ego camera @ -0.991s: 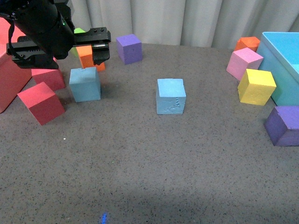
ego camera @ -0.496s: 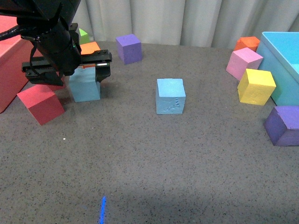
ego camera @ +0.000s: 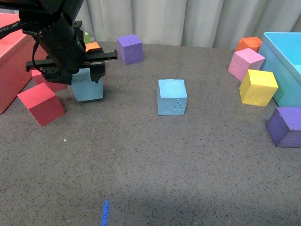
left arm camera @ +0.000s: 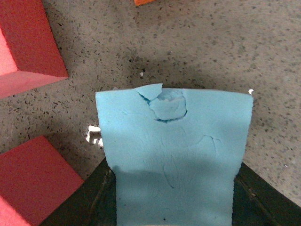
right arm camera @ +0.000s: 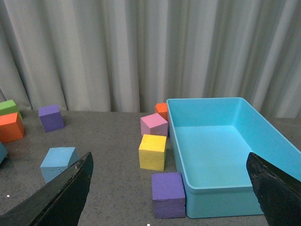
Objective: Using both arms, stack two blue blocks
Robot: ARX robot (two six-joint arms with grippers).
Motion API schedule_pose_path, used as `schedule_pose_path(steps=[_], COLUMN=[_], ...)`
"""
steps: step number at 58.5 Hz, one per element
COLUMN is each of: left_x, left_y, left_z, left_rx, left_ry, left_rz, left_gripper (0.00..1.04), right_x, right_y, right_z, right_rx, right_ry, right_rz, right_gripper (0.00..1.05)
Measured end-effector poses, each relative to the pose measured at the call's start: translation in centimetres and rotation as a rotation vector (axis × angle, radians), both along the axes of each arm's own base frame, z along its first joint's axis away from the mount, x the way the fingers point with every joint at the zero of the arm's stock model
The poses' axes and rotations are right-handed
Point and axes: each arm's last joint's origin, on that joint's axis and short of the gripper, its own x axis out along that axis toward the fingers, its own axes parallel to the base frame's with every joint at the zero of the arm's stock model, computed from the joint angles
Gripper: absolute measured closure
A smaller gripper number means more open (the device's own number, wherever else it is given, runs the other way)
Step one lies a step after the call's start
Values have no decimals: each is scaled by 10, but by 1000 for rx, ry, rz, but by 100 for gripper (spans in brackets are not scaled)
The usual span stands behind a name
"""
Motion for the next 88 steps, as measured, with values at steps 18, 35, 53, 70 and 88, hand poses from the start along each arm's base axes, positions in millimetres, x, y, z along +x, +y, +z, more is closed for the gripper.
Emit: schedule_pose_path(steps=[18, 35, 53, 70, 88], left_x=[-31, -46, -40, -36, -37], left_y=[-84, -147, -164, -176, -184], left_z=[52, 61, 40, 39, 42], left_rx=[-22, -16, 14, 17, 21], left_ry=[-83, -95, -50, -56, -55], left_rz=[-106, -178, -175, -180, -194], left_gripper=[58, 58, 58, 60, 60], right_x=[0, 0, 0, 0, 0], right_y=[0, 0, 0, 0, 0], right_z=[0, 0, 0, 0, 0], right_rx=[0, 0, 0, 0, 0], right_ry=[0, 0, 0, 0, 0], right_rz=[0, 0, 0, 0, 0], right_gripper=[10, 10, 10, 10, 10])
